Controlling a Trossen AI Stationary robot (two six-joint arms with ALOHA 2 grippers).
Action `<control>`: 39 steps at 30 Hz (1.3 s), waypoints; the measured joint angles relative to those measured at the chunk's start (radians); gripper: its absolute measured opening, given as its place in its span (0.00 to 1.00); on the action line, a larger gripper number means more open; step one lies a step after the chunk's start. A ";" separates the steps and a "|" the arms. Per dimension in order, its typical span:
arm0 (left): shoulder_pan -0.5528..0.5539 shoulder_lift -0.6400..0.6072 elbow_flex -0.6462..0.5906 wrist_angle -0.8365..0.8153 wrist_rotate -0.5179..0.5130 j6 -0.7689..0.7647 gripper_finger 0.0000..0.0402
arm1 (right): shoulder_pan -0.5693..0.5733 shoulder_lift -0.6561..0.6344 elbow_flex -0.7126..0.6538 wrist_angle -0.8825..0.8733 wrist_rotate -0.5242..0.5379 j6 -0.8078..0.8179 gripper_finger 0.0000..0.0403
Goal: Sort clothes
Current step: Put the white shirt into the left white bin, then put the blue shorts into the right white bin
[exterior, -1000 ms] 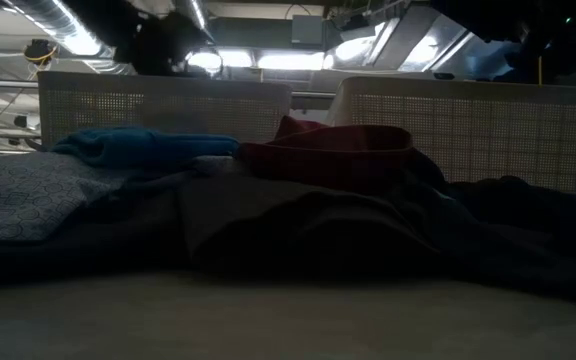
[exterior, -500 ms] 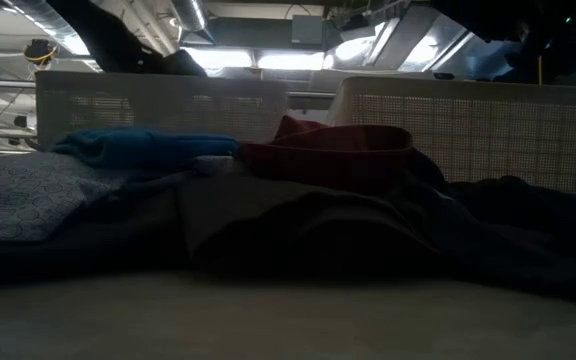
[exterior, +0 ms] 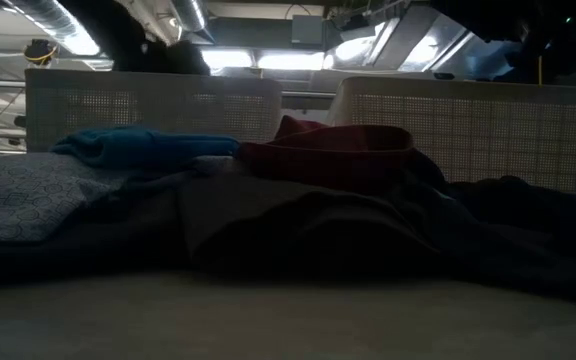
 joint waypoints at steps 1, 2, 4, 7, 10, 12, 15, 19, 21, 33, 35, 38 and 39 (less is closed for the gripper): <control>-0.008 -0.022 0.024 -0.029 0.001 0.000 0.38 | 0.000 0.000 0.000 0.000 0.000 0.000 0.02; -0.017 -0.043 0.050 -0.053 0.002 -0.003 0.39 | 0.000 0.000 0.000 -0.001 0.000 0.000 0.02; -0.038 -0.093 0.098 -0.094 0.003 -0.006 0.39 | 0.000 0.000 0.000 -0.002 0.000 0.000 0.02; -0.083 -0.174 0.167 -0.131 0.002 -0.011 0.38 | 0.000 0.000 0.000 -0.003 0.000 0.000 0.02; -0.141 -0.256 0.215 -0.138 0.002 -0.032 0.38 | 0.000 0.000 0.000 -0.003 0.000 0.000 0.02; -0.190 -0.306 0.232 -0.137 0.002 -0.043 0.37 | 0.000 0.000 0.000 -0.005 0.000 0.000 0.02; -0.276 -0.370 0.235 -0.141 0.004 -0.053 0.38 | 0.000 0.000 0.000 -0.005 0.000 0.041 0.02; -0.394 -0.416 0.236 -0.159 0.037 -0.079 0.38 | 0.000 0.000 0.000 -0.005 0.000 0.051 0.02; -0.435 -0.420 0.236 -0.196 0.053 -0.114 0.38 | 0.000 0.000 0.000 -0.004 0.000 0.052 0.02; -0.367 -0.350 0.225 -0.460 0.043 -0.265 0.38 | 0.000 0.000 0.000 0.023 0.000 0.070 0.02; -0.369 -0.357 0.241 -0.447 0.144 -0.281 0.38 | 0.000 0.000 0.000 0.023 0.000 0.077 0.02; -0.414 -0.375 0.249 -0.341 0.324 -0.267 0.38 | 0.000 0.000 0.000 0.017 0.000 0.077 0.02; -0.444 -0.376 0.249 -0.293 0.350 -0.240 0.38 | 0.000 0.000 0.000 0.017 0.000 0.077 0.02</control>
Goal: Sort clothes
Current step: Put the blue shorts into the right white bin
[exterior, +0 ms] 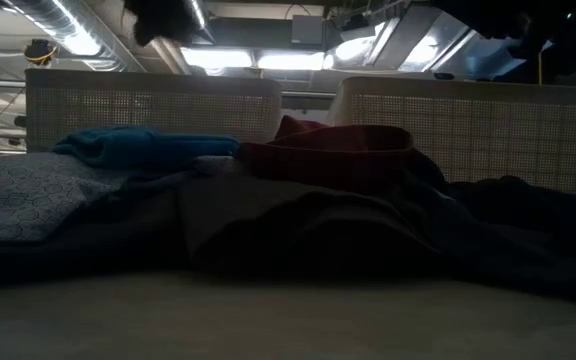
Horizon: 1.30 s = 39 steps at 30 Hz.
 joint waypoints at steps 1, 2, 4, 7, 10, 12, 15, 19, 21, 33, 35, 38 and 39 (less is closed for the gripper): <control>-0.034 0.001 0.000 0.052 0.007 0.026 0.38 | 0.000 0.000 0.000 0.001 0.000 0.000 0.02; -0.067 0.003 0.000 0.095 0.005 0.054 0.38 | 0.000 0.000 0.000 0.002 0.000 -0.001 0.02; -0.127 0.014 0.000 0.167 -0.014 0.110 0.38 | 0.000 0.000 0.000 0.007 0.000 -0.002 0.02; -0.206 0.030 0.000 0.212 -0.048 0.163 0.38 | 0.000 0.000 0.000 0.007 -0.010 -0.003 0.02; -0.294 0.043 -0.033 0.296 -0.099 0.203 0.38 | 0.000 0.004 0.000 0.008 -0.037 0.001 0.02; -0.349 0.043 -0.102 0.424 -0.121 0.259 0.38 | 0.000 0.013 0.000 0.008 -0.057 0.001 0.02; -0.400 0.044 -0.228 0.653 -0.128 0.328 0.38 | 0.000 0.040 0.002 0.022 -0.060 0.029 0.02; -0.442 0.043 -0.403 0.984 -0.141 0.384 0.38 | 0.000 0.098 0.042 0.016 -0.060 0.054 0.02; -0.459 0.043 -0.483 1.155 -0.140 0.409 0.38 | 0.001 0.144 0.075 -0.002 -0.060 0.057 0.02; -0.487 0.017 -0.620 1.315 -0.152 0.343 0.38 | 0.023 0.489 0.553 -0.696 -0.055 0.218 0.02; -0.498 0.010 -0.621 1.259 -0.151 0.331 0.38 | 0.044 0.536 0.642 -0.831 -0.041 0.237 0.02; -0.509 0.002 -0.621 1.255 -0.150 0.318 0.38 | 0.075 0.584 0.774 -1.062 -0.014 0.313 0.02; -0.513 0.001 -0.621 1.258 -0.151 0.314 0.38 | 0.082 0.596 0.813 -1.137 -0.006 0.351 0.02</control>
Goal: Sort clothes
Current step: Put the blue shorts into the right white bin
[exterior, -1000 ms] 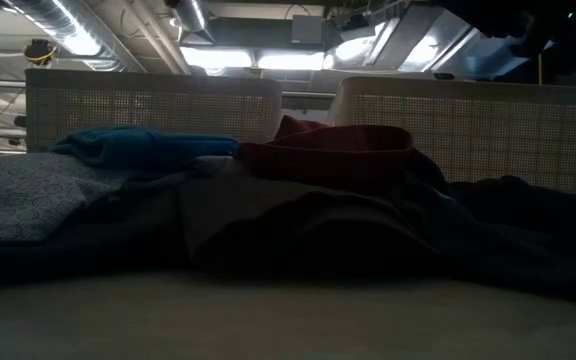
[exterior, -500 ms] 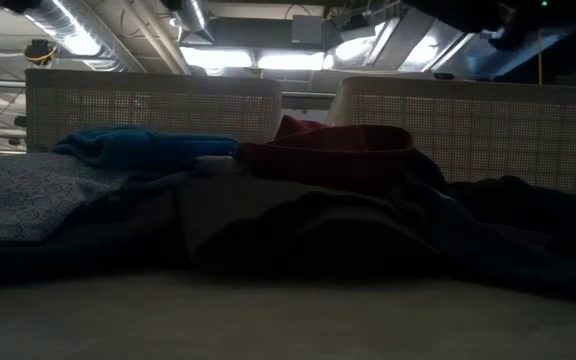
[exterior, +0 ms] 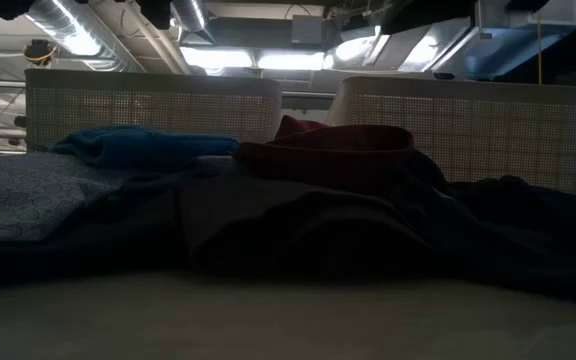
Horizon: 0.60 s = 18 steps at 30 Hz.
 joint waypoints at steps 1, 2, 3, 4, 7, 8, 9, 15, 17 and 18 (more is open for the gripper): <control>-0.001 0.000 0.000 0.000 0.000 -0.003 0.38 | 0.006 0.010 0.033 -0.064 0.003 0.043 0.02; -0.001 0.000 0.000 -0.002 0.000 -0.005 0.38 | 0.011 0.017 0.061 -0.122 0.003 0.087 0.02; -0.001 0.000 0.000 -0.006 0.000 -0.014 0.38 | 0.013 0.023 0.083 -0.167 0.003 0.134 0.02; -0.001 0.000 0.000 -0.012 0.000 -0.020 0.38 | 0.017 0.025 0.098 -0.203 0.001 0.182 0.02; -0.001 0.000 0.000 -0.033 0.000 -0.036 0.38 | 0.019 0.024 0.115 -0.265 -0.043 0.321 0.02; -0.001 0.000 0.000 -0.039 0.000 -0.041 0.38 | 0.019 0.025 0.115 -0.286 -0.070 0.360 0.02; 0.000 0.000 0.000 -0.043 0.000 -0.043 0.38 | 0.019 0.025 0.114 -0.311 -0.102 0.390 0.02; 0.000 0.000 0.000 -0.044 0.000 -0.045 0.38 | 0.019 0.026 0.046 -0.316 -0.157 0.513 0.04; 0.000 0.000 0.000 -0.049 0.000 -0.045 0.38 | 0.019 0.025 0.021 -0.282 -0.148 0.510 0.09; 0.000 0.000 0.000 -0.059 0.000 -0.045 0.38 | 0.018 0.025 0.007 -0.259 -0.142 0.508 0.12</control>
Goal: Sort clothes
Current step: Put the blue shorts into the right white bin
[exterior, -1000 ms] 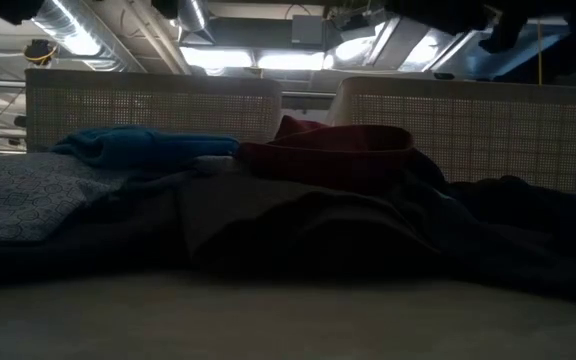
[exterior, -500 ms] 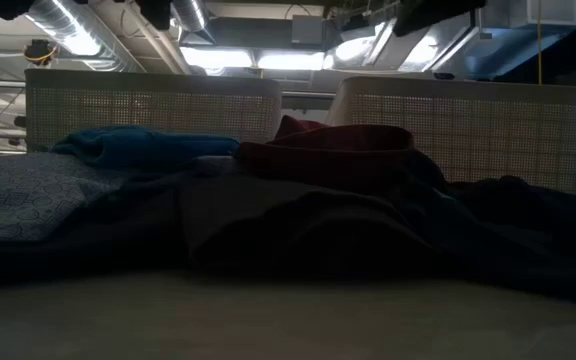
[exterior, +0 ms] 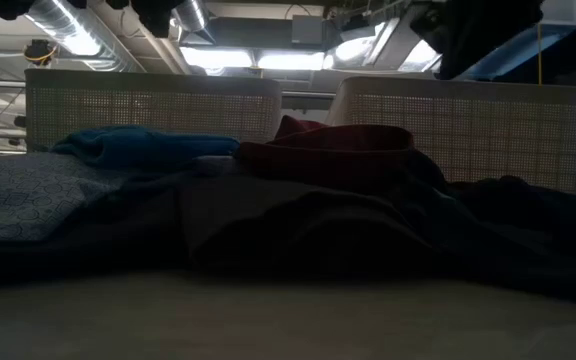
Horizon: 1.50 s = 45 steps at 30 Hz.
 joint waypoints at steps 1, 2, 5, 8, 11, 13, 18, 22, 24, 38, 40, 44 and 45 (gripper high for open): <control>0.000 0.000 0.000 -0.013 0.000 0.000 0.38 | 0.000 0.001 -0.012 0.029 0.008 -0.007 0.16; 0.000 0.000 0.000 -0.024 0.000 0.000 0.38 | -0.002 0.001 -0.023 0.075 0.016 -0.024 0.19; 0.000 0.000 0.000 -0.038 0.000 0.000 0.38 | -0.002 0.016 -0.049 0.279 0.030 -0.109 0.32; 0.000 0.000 0.000 -0.040 0.000 0.000 0.38 | -0.001 0.068 -0.054 0.439 0.021 -0.217 0.43; 0.000 0.000 0.000 -0.055 0.000 -0.006 0.38 | -0.002 0.131 -0.054 0.588 0.015 -0.323 0.51; 0.000 0.000 0.000 -0.068 0.000 -0.007 0.38 | -0.002 0.183 -0.053 0.694 0.022 -0.385 0.54; 0.000 -0.012 0.000 -0.112 0.000 -0.035 0.38 | -0.002 0.319 -0.024 0.850 0.081 -0.540 0.57; -0.002 -0.054 0.001 -0.189 0.001 -0.082 0.38 | -0.009 0.438 0.055 0.854 0.179 -0.626 0.55; -0.006 -0.079 0.000 -0.233 0.000 -0.107 0.38 | -0.016 0.495 0.097 0.859 0.197 -0.645 0.54; -0.013 -0.145 0.000 -0.326 -0.003 -0.140 0.38 | -0.043 0.647 0.195 0.826 0.197 -0.761 0.39; -0.012 -0.145 0.000 -0.326 -0.003 -0.138 0.38 | -0.043 0.652 0.194 0.830 0.194 -0.789 0.35; -0.012 -0.145 0.000 -0.322 -0.003 -0.138 0.38 | -0.051 0.655 0.195 0.831 0.195 -0.840 0.23; -0.012 -0.145 0.000 -0.322 -0.003 -0.138 0.38 | -0.056 0.655 0.195 0.831 0.195 -0.842 0.20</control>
